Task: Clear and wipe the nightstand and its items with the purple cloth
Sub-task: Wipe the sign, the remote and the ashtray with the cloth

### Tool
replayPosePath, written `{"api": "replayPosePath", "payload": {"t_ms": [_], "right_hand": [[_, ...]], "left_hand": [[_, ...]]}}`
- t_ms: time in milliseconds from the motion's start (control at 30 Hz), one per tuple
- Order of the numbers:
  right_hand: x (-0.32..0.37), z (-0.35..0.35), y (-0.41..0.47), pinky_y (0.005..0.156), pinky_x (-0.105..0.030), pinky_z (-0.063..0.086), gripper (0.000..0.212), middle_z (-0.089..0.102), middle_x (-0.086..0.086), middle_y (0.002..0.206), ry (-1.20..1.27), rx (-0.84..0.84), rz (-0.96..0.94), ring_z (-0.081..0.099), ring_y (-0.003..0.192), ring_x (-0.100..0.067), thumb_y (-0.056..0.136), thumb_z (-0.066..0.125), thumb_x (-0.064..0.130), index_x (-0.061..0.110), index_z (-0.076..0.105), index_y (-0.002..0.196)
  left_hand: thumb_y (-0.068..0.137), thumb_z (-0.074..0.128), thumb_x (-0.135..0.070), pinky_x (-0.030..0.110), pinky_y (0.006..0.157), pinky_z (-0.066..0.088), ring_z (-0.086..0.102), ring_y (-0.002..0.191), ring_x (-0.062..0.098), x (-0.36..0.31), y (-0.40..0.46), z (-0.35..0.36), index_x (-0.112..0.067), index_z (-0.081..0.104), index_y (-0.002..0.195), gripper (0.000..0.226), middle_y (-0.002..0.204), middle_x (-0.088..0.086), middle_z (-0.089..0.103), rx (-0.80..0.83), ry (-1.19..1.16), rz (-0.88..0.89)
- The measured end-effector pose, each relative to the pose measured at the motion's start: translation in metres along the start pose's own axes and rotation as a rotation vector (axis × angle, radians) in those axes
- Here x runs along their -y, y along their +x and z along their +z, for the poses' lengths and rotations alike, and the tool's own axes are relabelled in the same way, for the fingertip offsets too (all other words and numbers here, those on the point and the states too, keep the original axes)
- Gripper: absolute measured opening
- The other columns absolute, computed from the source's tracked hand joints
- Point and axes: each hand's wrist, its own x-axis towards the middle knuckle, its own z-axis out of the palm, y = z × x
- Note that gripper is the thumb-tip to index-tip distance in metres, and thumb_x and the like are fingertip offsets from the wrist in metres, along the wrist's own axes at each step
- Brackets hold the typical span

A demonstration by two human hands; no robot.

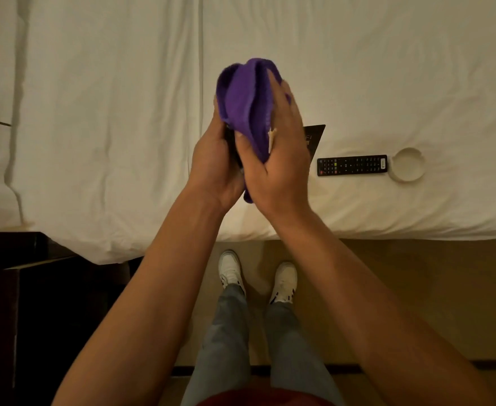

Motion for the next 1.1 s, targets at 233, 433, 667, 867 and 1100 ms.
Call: {"api": "replayPosePath", "payload": {"t_ms": [233,433,667,867,1100], "right_hand": [[-0.005,-0.02,-0.059,0.085,-0.018,0.055,0.034,0.067,0.018,0.112,0.072,0.179,0.245,0.065,0.102,-0.002,0.095,0.061,0.036,0.025,0.058,0.127],[-0.002,-0.049,-0.057,0.056,-0.01,0.043,0.02,0.058,0.016,0.062,0.137,-0.032,0.376,0.058,0.058,-0.003,0.09,0.061,0.042,0.024,0.058,0.08],[0.01,-0.024,-0.005,0.083,-0.028,0.055,0.034,0.071,-0.011,0.108,0.017,-0.135,0.126,0.069,0.097,-0.019,0.097,0.063,0.025,0.0,0.063,0.119],[-0.003,0.004,-0.035,0.112,-0.046,0.046,0.049,0.053,-0.012,0.152,-0.215,0.132,0.004,0.048,0.14,-0.035,0.096,0.066,0.017,0.005,0.056,0.142],[-0.007,-0.018,-0.089,0.103,-0.034,0.054,0.054,0.056,-0.007,0.146,-0.137,0.225,0.115,0.054,0.132,-0.022,0.096,0.06,0.031,0.014,0.049,0.146]], "left_hand": [[0.109,0.028,-0.047,0.048,0.112,0.045,0.052,0.137,0.031,-0.019,0.017,-0.018,-0.014,0.044,0.149,0.054,0.15,0.014,0.052,-0.058,-0.022,0.157],[0.104,0.048,-0.049,0.03,0.069,0.048,0.057,0.081,0.015,-0.027,0.022,-0.025,-0.018,0.062,0.131,0.044,0.106,0.008,0.058,-0.062,0.206,0.149],[0.106,0.04,-0.048,0.031,0.061,0.05,0.06,0.069,0.019,-0.008,0.018,-0.023,-0.008,0.073,0.107,0.052,0.087,0.011,0.067,-0.341,0.596,0.107],[0.1,0.058,-0.014,0.024,0.056,0.053,0.06,0.066,0.016,-0.009,0.02,-0.023,-0.015,0.062,0.083,0.018,0.07,0.0,0.065,-0.379,0.559,0.197],[0.098,0.061,-0.046,0.038,0.078,0.064,0.076,0.082,0.021,-0.009,0.031,-0.056,-0.008,0.068,0.11,0.041,0.093,0.006,0.078,-0.451,0.235,-0.058]]}}
